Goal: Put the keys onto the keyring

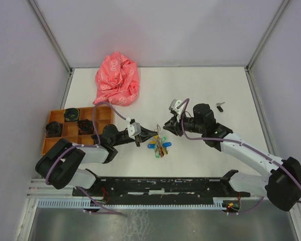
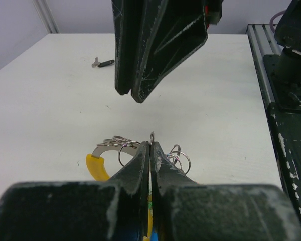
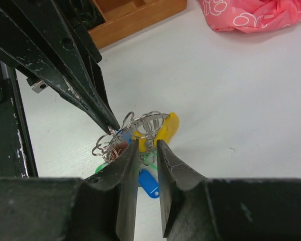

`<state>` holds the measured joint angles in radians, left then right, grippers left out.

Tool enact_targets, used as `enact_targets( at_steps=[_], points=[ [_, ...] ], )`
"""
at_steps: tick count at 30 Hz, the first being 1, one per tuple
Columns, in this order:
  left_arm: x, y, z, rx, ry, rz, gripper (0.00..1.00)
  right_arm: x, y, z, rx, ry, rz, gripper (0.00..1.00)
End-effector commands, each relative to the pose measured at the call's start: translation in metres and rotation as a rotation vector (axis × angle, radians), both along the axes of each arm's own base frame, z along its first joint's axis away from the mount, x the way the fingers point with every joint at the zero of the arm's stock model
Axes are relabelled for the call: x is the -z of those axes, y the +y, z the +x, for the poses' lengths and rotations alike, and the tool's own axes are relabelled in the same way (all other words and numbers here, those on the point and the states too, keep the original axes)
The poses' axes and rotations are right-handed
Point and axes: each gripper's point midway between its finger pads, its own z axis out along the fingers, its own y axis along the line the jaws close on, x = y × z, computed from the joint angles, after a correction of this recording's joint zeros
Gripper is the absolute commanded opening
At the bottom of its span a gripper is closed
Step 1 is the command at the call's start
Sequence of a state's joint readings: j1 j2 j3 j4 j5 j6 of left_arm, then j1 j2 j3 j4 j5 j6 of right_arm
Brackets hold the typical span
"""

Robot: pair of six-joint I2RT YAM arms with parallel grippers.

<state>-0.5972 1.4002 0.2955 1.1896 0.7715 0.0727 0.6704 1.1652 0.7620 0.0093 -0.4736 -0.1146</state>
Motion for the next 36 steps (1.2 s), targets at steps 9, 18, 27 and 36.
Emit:
enact_targets(
  at_steps=[9, 18, 27, 36],
  points=[
    [-0.058, 0.009, 0.002, -0.073, -0.112, -0.241, 0.03, -0.025, 0.010, -0.018, -0.172, -0.143, 0.215, 0.35],
    [-0.066, 0.009, -0.007, -0.033, -0.143, -0.270, 0.03, -0.029, 0.018, -0.023, -0.262, -0.200, 0.244, 0.30],
    [-0.070, 0.008, -0.014, -0.001, -0.159, -0.281, 0.03, -0.017, 0.023, -0.020, -0.271, -0.164, 0.225, 0.28],
    [-0.074, 0.008, -0.018, 0.017, -0.174, -0.287, 0.03, -0.014, 0.026, -0.017, -0.279, -0.143, 0.222, 0.24]
  ],
)
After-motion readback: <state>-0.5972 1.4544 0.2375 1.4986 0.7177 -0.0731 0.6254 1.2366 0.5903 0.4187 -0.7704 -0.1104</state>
